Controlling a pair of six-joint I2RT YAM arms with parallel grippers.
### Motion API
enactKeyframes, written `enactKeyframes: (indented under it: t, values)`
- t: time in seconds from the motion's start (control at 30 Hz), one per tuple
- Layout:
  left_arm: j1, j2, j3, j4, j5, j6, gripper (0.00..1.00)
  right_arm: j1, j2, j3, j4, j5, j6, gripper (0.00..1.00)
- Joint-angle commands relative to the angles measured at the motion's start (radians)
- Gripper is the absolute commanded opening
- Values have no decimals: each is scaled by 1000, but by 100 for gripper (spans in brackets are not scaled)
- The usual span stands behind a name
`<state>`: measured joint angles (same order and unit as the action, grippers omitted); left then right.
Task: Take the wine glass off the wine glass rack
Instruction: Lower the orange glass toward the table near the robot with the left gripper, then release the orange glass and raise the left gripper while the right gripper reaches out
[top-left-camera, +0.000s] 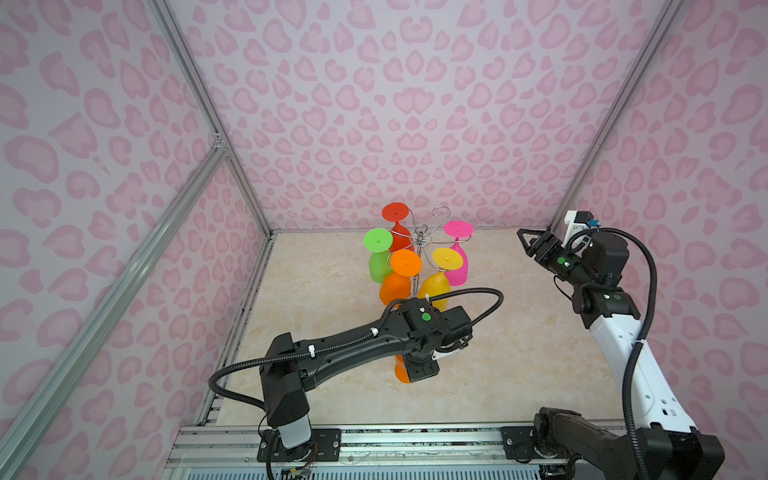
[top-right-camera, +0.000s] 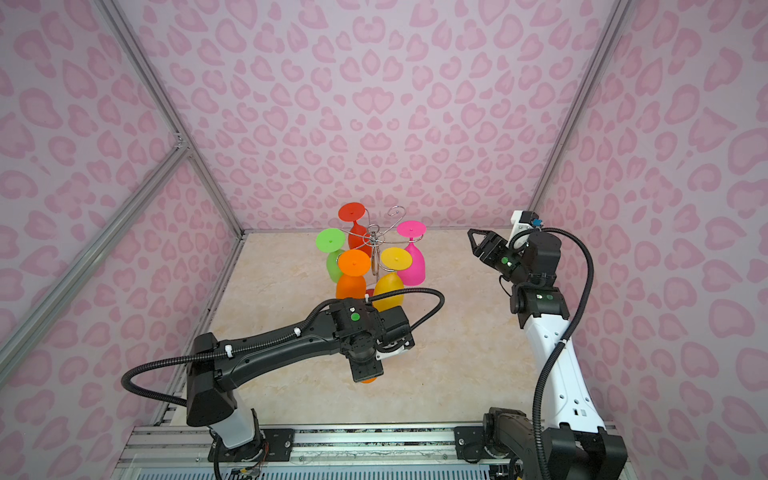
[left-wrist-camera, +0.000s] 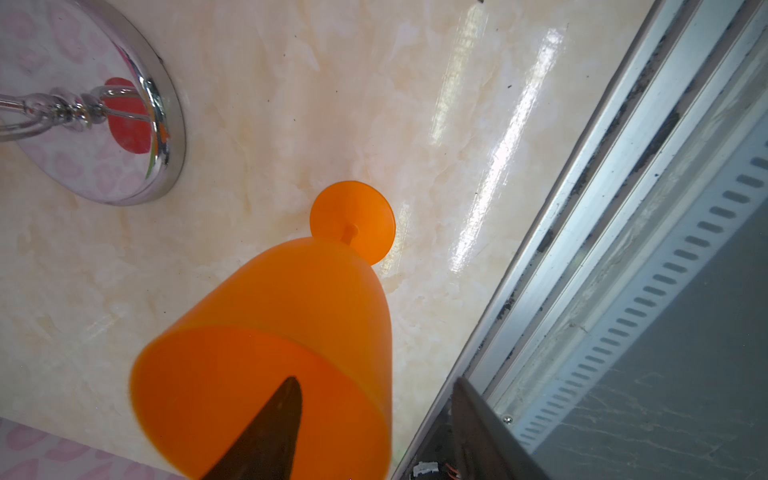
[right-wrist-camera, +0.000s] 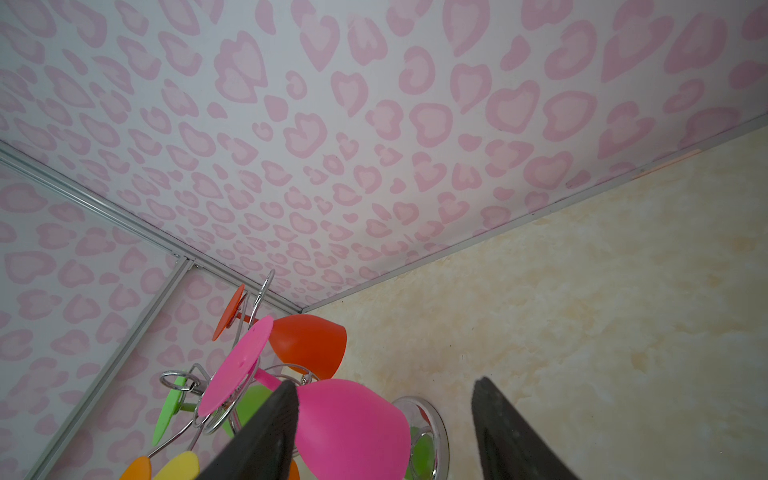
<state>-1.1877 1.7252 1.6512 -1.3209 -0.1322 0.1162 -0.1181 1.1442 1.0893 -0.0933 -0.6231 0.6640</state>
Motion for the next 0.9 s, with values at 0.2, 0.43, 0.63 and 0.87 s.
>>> enactKeyframes:
  t: [0.2, 0.43, 0.63, 0.87]
  values:
    - [-10, -183, 104, -3, -130, -34, 99, 38, 3, 2, 60, -85, 21, 67]
    - [-6, -436, 18, 280, -388, -49, 99, 149, 29, 34, 61, -109, 32, 67]
    - [71, -649, -187, 610, -470, -41, 96, 213, 74, 56, 93, -101, 53, 67]
    - [196, -764, -359, 812, -475, -57, 96, 244, 138, 104, 117, -84, 63, 65]
